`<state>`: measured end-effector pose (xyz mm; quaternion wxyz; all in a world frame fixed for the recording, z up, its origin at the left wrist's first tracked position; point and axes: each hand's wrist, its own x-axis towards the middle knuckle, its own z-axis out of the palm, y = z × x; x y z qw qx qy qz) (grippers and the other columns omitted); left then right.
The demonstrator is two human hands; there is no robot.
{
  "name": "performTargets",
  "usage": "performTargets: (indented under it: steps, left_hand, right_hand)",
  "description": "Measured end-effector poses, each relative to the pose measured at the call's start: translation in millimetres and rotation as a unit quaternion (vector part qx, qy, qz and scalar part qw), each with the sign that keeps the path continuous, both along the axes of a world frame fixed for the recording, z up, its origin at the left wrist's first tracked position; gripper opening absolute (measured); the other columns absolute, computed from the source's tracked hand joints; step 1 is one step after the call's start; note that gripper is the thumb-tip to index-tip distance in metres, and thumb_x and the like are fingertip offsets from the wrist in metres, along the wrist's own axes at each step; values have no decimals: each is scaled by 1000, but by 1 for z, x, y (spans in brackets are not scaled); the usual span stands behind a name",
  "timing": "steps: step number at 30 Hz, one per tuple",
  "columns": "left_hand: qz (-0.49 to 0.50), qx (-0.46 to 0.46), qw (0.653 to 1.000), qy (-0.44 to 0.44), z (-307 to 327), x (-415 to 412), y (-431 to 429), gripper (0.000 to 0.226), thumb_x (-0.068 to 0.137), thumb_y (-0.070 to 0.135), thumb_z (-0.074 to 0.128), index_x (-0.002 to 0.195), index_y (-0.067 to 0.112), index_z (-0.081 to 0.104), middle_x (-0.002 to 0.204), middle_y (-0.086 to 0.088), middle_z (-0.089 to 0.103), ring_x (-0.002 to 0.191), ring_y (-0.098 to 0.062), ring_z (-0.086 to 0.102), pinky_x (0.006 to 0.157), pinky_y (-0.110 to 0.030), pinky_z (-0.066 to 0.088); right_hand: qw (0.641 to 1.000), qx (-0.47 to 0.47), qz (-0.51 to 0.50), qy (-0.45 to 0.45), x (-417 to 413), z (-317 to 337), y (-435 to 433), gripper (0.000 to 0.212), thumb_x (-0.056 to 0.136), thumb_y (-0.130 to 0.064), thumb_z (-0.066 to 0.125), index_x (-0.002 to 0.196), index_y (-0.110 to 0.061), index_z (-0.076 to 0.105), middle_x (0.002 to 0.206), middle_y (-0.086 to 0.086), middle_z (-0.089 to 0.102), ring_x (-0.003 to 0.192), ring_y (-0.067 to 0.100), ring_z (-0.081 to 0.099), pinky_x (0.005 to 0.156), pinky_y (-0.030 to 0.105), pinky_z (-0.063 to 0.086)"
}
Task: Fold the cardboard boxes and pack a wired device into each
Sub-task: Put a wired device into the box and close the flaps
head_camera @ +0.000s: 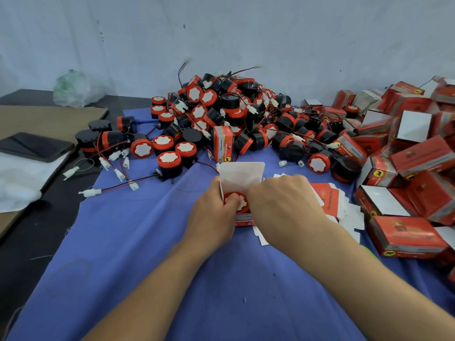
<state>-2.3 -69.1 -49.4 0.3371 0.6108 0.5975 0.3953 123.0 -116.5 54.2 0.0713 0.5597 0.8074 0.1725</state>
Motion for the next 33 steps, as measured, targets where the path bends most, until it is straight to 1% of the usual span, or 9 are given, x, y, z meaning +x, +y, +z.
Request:
performTargets:
  steps: [3, 7, 10, 14, 18, 23, 25, 28, 33]
  left_hand:
    - [2, 4, 1000, 1, 1, 1, -1, 30, 82, 46, 46, 109, 39, 57, 96, 16, 70, 90, -10, 66, 82, -48, 57]
    - [-2, 6, 1000, 4, 2, 0, -1, 33, 81, 46, 46, 111, 39, 56, 98, 17, 69, 91, -9, 64, 82, -47, 57]
    - [-16, 8, 1000, 9, 0, -1, 1, 31, 80, 46, 48, 109, 38, 57, 95, 17, 69, 88, -4, 63, 76, -41, 55]
    - [-21, 0, 1000, 5, 1, -4, 3, 23, 79, 46, 52, 102, 43, 58, 92, 24, 68, 87, 4, 62, 70, -26, 49]
    - [-30, -5, 1000, -2, 1, -6, 3, 20, 82, 42, 54, 101, 42, 61, 93, 22, 71, 88, 1, 64, 75, -28, 53]
    - [-33, 13, 999, 10, -1, -7, 6, 19, 98, 29, 60, 114, 39, 65, 100, 21, 73, 93, 2, 65, 75, -23, 51]
    - [-34, 18, 999, 18, -2, -6, 5, 19, 98, 31, 61, 113, 42, 63, 98, 24, 71, 91, 4, 65, 74, -22, 51]
    - [-38, 17, 999, 22, -2, -5, 3, 18, 95, 34, 59, 107, 46, 60, 95, 27, 68, 89, 5, 64, 72, -19, 49]
    - [-49, 15, 999, 9, 2, -7, 0, 21, 92, 35, 60, 112, 42, 63, 98, 24, 71, 93, 3, 65, 74, -22, 50]
  right_hand:
    - [997, -68, 28, -11, 7, -5, 8, 34, 91, -5, 48, 68, -19, 28, 65, -2, 30, 54, 15, 25, 48, 30, 15]
    - [986, -164, 21, 0, 22, 2, 32, 21, 88, -3, 54, 84, -21, 63, 68, -1, 45, 61, 20, 46, 48, 27, 29]
    - [989, -98, -28, 109, 22, -1, 40, 13, 87, -17, 61, 87, -25, 71, 77, 4, 60, 75, 31, 59, 58, 31, 39]
    - [992, 14, -46, 118, 21, -17, 46, 18, 85, -20, 66, 98, -29, 75, 84, 0, 69, 72, 27, 59, 62, 29, 39]
    - [990, 62, -47, 114, 19, -26, 50, 10, 83, -19, 66, 84, -27, 72, 72, -5, 60, 71, 21, 52, 76, 33, 27]
    - [997, 39, -31, 64, 0, -29, 48, 34, 92, -9, 50, 65, -19, 32, 61, -1, 32, 52, 17, 27, 68, 33, 24]
    - [996, -4, -48, 81, 0, -24, 46, 33, 95, -10, 51, 70, -18, 30, 65, 0, 30, 53, 18, 27, 56, 31, 23]
    - [989, -91, -63, 102, 8, -12, 49, 36, 95, -9, 52, 71, -20, 27, 68, 0, 29, 60, 20, 34, 58, 34, 28]
    - [981, 23, -89, 170, 7, -27, 39, 21, 88, -12, 56, 79, -16, 38, 63, -2, 30, 61, 25, 37, 60, 32, 26]
